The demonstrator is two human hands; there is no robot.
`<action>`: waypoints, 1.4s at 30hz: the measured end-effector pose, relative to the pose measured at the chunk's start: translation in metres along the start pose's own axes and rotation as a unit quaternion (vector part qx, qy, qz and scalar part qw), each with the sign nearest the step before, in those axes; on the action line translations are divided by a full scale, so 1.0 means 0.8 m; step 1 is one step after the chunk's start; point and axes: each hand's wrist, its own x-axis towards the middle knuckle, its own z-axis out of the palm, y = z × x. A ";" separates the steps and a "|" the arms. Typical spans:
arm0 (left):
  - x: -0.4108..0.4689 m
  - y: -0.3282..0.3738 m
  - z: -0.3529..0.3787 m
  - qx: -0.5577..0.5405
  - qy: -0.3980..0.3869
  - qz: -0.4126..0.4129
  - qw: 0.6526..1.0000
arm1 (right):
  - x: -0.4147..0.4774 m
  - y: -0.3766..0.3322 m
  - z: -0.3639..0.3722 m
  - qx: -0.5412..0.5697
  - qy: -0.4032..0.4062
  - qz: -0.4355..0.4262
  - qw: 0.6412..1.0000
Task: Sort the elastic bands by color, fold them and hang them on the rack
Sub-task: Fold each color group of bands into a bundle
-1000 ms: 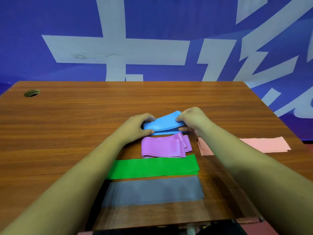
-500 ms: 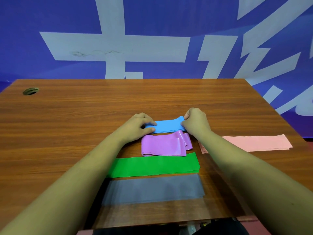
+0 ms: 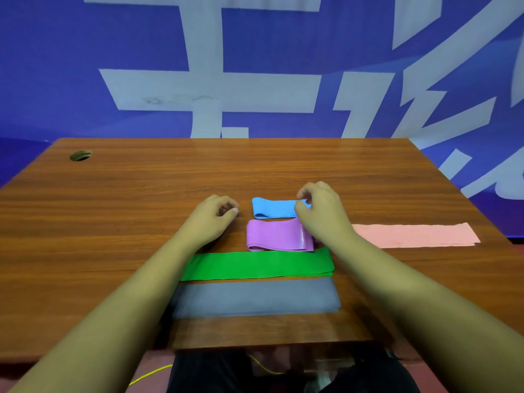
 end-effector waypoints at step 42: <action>-0.120 0.085 0.004 -0.121 0.073 -0.062 0.988 | -0.109 -0.087 0.017 0.455 -0.190 0.259 0.831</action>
